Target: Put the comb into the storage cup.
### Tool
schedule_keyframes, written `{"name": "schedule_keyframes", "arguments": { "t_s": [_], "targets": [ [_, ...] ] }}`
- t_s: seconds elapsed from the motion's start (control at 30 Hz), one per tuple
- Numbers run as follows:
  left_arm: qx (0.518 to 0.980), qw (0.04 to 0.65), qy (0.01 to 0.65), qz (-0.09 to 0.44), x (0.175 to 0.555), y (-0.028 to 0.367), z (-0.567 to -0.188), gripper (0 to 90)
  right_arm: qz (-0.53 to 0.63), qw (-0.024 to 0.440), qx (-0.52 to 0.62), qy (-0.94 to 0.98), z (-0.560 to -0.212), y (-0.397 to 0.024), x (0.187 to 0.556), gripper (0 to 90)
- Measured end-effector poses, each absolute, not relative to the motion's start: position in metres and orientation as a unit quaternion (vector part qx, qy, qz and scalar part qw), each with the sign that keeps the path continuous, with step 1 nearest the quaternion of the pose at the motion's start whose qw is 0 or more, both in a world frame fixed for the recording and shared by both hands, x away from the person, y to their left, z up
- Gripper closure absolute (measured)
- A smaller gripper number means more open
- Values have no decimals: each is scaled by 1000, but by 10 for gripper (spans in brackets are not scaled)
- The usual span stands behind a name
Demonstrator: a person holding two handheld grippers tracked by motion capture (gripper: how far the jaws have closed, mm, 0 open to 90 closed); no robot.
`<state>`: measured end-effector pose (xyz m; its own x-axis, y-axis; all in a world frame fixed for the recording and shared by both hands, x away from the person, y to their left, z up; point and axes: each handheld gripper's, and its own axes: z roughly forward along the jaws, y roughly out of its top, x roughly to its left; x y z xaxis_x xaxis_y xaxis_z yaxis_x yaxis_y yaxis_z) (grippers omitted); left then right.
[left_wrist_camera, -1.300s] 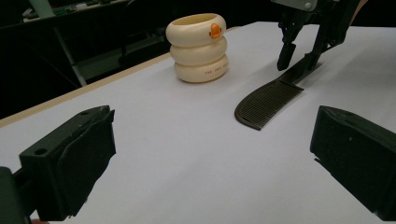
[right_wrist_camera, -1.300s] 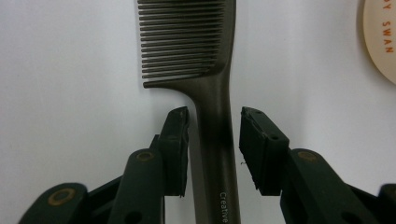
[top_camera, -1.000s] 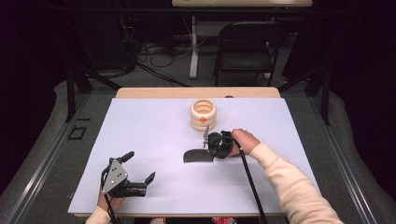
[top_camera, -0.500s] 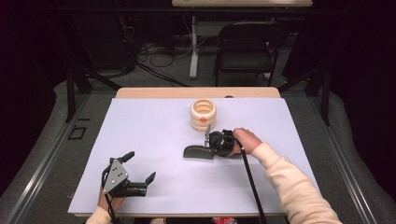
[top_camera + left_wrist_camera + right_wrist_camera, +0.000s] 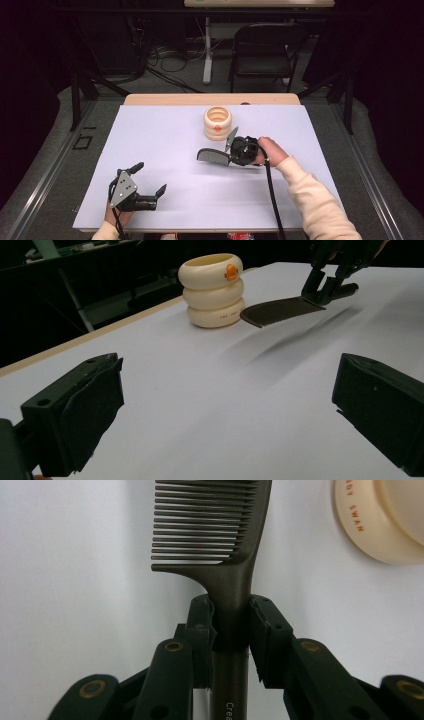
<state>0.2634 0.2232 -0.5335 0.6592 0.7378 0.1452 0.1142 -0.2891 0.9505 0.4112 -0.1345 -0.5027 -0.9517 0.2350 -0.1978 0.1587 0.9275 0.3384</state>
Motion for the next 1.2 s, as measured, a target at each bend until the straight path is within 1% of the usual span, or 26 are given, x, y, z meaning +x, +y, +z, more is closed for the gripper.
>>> {"name": "schedule_keyframes", "arguments": {
  "t_s": [0.37,0.67,0.97,1.2],
  "targets": [
    [745,524,285,298,263,224,-533,1,213,117,135,961,-500,-150,407,723],
    [744,525,285,299,263,224,-533,0,228,118,153,954,-499,-159,404,723],
    [744,525,286,300,263,224,-533,0,245,126,162,948,-495,-161,403,724],
    [745,523,286,299,263,224,-533,1,267,134,171,939,-485,-169,400,724]
  ]
}}
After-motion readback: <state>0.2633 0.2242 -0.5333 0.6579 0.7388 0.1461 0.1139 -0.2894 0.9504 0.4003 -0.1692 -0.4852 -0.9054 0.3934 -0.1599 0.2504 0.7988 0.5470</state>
